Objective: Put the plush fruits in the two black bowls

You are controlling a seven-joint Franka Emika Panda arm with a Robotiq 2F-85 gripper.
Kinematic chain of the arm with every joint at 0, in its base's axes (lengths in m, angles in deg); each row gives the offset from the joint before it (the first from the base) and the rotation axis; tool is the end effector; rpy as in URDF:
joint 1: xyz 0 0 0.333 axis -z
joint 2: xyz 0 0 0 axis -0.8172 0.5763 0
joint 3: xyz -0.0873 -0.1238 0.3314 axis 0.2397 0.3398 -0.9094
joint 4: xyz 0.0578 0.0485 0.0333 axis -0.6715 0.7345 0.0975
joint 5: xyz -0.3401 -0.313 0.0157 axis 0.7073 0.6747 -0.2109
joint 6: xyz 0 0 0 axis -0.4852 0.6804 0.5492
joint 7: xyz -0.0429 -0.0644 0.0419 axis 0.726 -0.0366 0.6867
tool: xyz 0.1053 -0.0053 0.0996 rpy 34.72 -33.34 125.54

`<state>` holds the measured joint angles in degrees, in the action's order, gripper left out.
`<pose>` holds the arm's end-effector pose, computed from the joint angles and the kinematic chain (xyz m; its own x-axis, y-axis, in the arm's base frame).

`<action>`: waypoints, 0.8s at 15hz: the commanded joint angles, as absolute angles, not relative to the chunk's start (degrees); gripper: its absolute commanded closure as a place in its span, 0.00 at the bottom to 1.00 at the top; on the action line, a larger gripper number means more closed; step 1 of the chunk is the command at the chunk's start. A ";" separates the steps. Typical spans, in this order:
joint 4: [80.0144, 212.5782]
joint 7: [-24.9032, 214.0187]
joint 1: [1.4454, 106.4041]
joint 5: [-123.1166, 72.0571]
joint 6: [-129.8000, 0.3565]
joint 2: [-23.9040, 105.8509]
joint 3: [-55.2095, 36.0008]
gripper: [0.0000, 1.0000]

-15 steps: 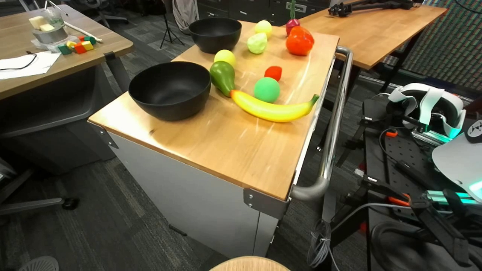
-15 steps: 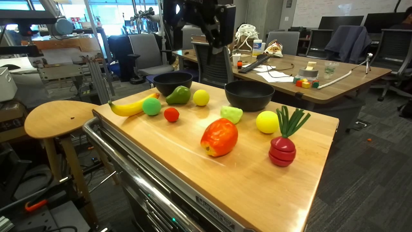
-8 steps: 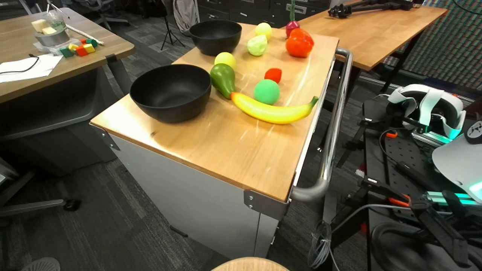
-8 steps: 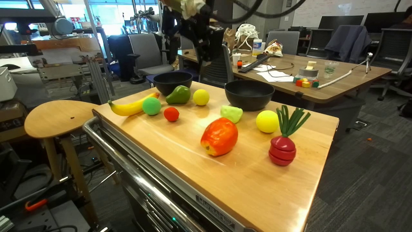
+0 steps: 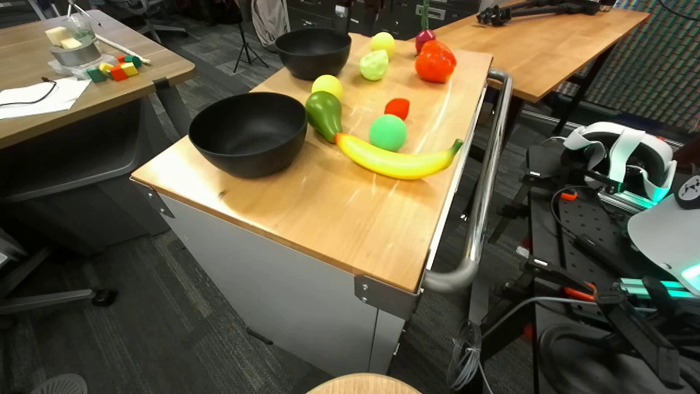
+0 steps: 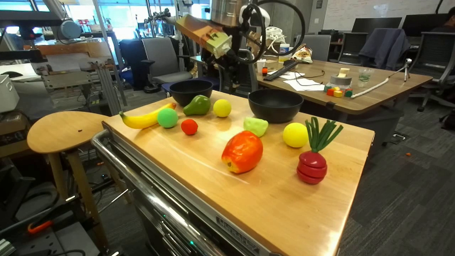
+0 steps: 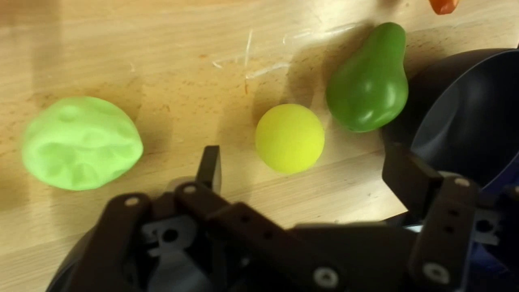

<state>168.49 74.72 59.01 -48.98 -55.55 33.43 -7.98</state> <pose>0.6522 -0.0873 0.3592 0.9899 -0.1176 0.0789 -0.0927 -0.9592 -0.2670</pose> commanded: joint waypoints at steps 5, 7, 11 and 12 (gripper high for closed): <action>168.15 77.79 59.71 -47.45 -58.45 35.32 -9.26 0.00; 167.69 79.27 59.36 -47.70 -59.17 36.43 -9.66 0.00; 167.63 81.24 58.50 -47.86 -62.66 37.89 -11.34 0.00; 167.43 82.16 58.20 -47.29 -63.58 38.49 -11.67 0.00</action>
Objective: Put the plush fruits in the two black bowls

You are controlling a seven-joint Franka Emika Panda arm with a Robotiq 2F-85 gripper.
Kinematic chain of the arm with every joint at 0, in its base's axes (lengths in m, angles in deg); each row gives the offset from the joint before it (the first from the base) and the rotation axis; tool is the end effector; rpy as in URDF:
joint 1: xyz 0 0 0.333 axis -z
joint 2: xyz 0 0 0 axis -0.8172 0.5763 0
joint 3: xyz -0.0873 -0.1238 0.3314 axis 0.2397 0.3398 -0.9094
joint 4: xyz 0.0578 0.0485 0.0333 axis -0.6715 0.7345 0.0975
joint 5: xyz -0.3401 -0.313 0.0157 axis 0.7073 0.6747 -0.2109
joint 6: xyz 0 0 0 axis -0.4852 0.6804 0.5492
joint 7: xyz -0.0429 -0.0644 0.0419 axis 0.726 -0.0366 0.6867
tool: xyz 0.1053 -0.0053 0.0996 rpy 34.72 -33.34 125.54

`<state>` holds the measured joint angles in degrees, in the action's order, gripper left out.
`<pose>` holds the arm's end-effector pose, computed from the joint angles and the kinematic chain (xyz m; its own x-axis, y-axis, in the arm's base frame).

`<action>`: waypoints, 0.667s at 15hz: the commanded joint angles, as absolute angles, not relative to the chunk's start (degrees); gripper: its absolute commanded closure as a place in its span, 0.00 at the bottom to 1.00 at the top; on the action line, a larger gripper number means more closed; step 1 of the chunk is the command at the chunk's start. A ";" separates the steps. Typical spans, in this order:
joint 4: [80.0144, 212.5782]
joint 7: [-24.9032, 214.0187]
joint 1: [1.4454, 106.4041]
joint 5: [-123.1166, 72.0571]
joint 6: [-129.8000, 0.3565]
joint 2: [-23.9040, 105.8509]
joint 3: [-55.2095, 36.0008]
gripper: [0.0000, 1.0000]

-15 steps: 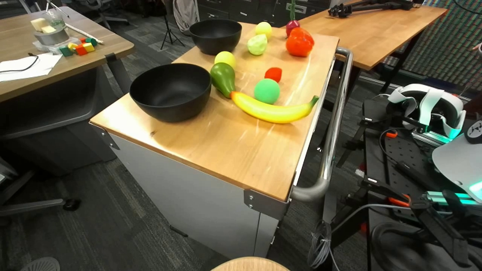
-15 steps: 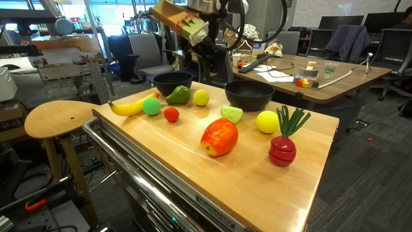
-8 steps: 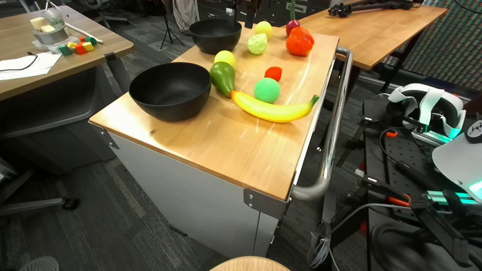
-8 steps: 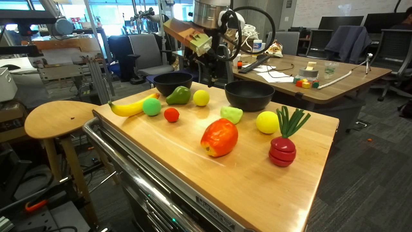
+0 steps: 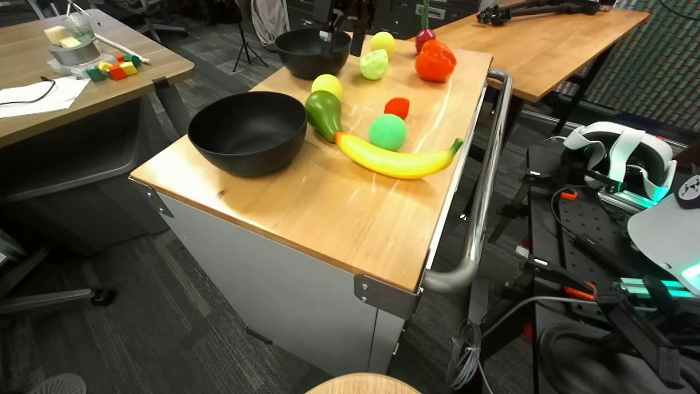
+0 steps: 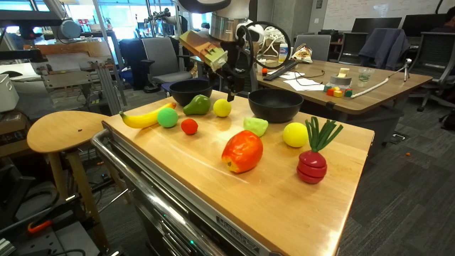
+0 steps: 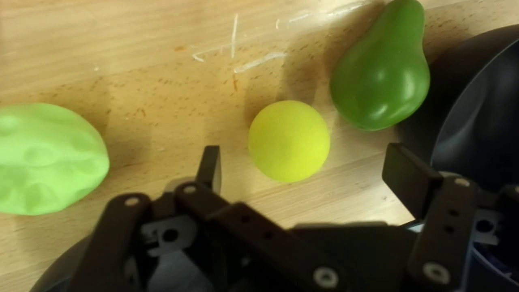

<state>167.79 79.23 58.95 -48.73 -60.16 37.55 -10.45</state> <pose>0.6702 -0.0654 0.3244 0.9831 -0.1677 0.0738 -0.1438 -0.9559 -0.2562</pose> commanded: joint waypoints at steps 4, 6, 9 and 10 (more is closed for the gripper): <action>167.41 86.60 56.85 -43.35 -67.46 40.66 -12.23 0.00; 167.33 89.16 56.36 -41.15 -67.92 41.60 -12.08 0.00; 167.39 91.81 55.84 -38.43 -68.77 42.53 -11.98 0.00; 167.40 92.39 55.81 -37.95 -68.90 42.71 -11.99 0.00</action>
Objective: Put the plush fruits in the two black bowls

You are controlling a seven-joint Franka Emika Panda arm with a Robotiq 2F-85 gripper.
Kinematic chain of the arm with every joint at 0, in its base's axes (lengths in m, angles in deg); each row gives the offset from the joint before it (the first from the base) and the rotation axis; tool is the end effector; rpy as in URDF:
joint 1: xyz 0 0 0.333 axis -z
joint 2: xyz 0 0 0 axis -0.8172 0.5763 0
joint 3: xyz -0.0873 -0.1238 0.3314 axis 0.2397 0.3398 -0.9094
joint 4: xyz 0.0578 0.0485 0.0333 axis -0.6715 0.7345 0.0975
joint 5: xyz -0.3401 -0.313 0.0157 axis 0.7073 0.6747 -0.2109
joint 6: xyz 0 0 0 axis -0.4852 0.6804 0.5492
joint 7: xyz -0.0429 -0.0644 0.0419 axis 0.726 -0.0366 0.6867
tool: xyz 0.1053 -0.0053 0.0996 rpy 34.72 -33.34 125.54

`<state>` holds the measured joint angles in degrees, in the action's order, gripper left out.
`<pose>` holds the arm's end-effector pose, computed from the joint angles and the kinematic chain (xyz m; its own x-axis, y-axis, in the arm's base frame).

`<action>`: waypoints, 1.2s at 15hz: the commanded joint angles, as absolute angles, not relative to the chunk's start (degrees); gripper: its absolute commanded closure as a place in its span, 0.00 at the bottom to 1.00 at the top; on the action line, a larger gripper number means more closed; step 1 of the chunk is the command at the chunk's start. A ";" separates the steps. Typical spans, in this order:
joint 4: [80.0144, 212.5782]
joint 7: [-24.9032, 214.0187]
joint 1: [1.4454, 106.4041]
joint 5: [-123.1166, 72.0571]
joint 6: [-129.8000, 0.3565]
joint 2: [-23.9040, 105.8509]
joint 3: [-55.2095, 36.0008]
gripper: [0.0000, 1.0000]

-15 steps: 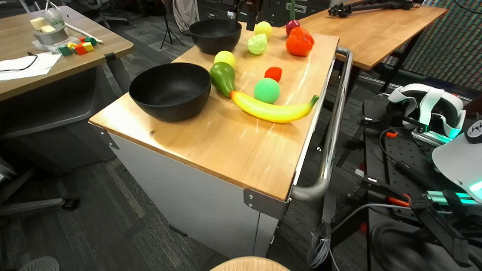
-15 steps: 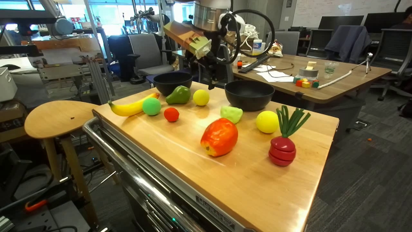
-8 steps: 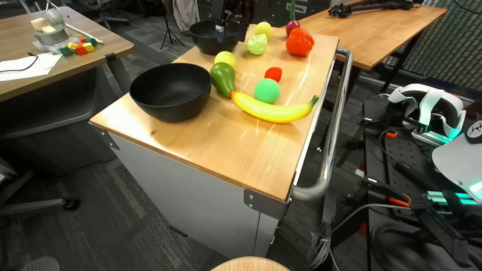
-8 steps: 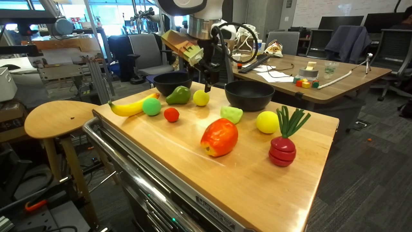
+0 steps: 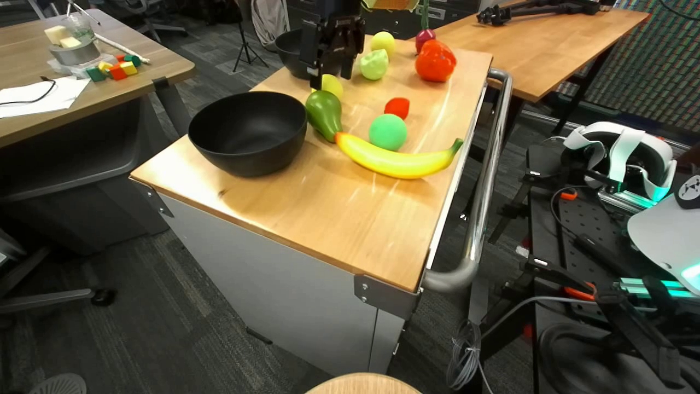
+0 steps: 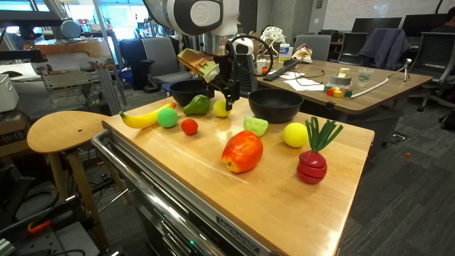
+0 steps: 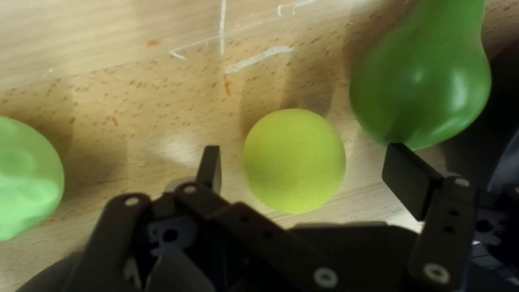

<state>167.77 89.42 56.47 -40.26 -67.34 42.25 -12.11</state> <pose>0.6857 -0.0299 0.2791 0.9773 -0.1925 0.0881 -0.1787 -0.9732 -0.1446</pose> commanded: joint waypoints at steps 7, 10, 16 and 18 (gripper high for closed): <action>167.44 94.01 55.86 -36.73 -70.68 43.57 -11.88 0.58; 167.62 96.02 55.13 -34.10 -71.23 43.32 -11.16 0.71; 168.73 102.58 54.44 -24.02 -74.16 38.00 -7.95 0.79; 168.30 104.07 55.12 -23.31 -74.88 36.12 -7.10 0.79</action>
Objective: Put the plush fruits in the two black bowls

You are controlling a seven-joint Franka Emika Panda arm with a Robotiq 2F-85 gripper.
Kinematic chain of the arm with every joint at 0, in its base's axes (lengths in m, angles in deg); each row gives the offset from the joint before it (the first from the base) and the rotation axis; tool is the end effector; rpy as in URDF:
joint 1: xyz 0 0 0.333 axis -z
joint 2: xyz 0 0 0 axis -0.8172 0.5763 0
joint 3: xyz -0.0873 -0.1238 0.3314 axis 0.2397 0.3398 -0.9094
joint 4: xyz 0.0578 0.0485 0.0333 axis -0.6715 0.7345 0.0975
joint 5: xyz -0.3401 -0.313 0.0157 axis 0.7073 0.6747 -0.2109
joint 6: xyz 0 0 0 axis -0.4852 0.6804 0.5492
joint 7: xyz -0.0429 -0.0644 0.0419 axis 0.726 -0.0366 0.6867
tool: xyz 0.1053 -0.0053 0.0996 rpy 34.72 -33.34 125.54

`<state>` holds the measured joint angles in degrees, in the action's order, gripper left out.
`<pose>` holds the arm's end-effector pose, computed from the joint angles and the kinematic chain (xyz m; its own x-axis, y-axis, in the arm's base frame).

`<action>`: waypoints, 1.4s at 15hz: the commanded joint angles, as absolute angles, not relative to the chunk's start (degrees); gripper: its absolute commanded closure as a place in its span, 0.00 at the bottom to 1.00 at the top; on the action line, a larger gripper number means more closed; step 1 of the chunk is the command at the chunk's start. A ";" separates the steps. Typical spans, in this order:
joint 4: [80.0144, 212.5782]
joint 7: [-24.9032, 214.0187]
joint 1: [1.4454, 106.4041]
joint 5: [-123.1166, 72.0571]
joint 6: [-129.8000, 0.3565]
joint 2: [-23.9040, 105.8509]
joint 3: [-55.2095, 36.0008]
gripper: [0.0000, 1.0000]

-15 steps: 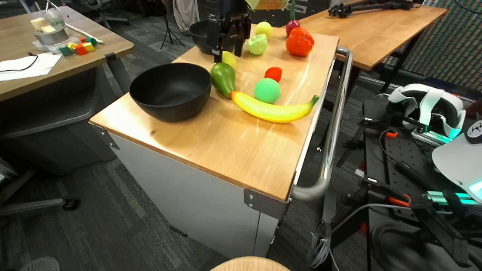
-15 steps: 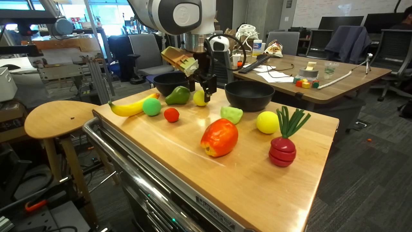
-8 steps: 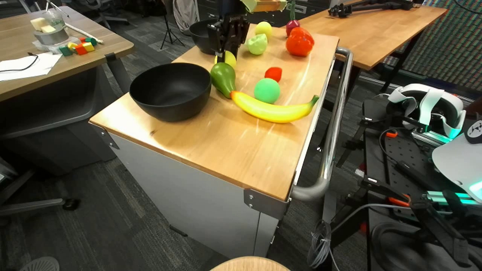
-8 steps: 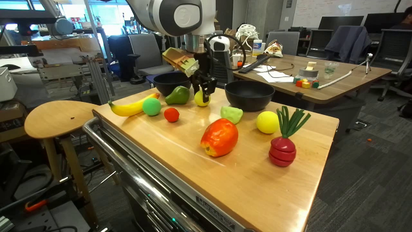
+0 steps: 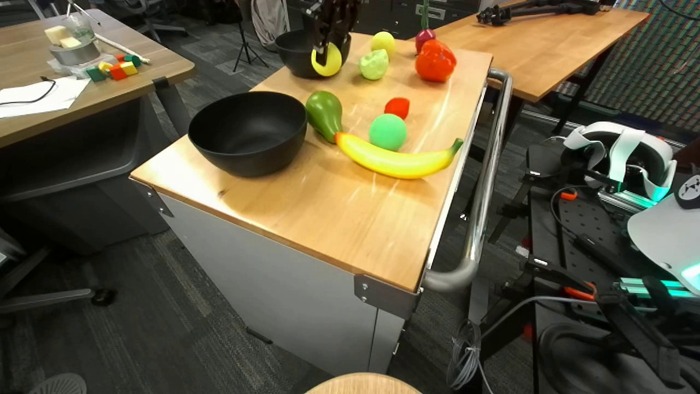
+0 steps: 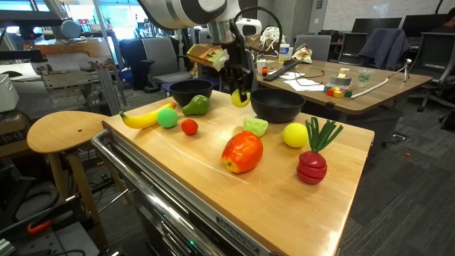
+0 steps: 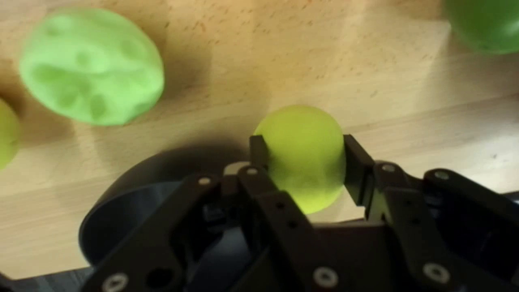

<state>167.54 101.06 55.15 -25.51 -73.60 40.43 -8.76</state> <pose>0.6997 -0.0619 0.3155 0.9418 -0.2285 0.2466 -0.2396 -0.9708 0.0152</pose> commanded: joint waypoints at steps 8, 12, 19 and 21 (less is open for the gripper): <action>163.20 106.08 58.58 -24.46 -77.88 36.70 -4.61 0.79; 161.22 105.25 59.89 -25.49 -77.74 41.97 -4.52 0.65; 173.66 100.72 60.01 -34.37 -80.79 36.22 -8.65 0.00; 178.41 100.32 60.13 -37.78 -82.45 33.29 -9.94 0.00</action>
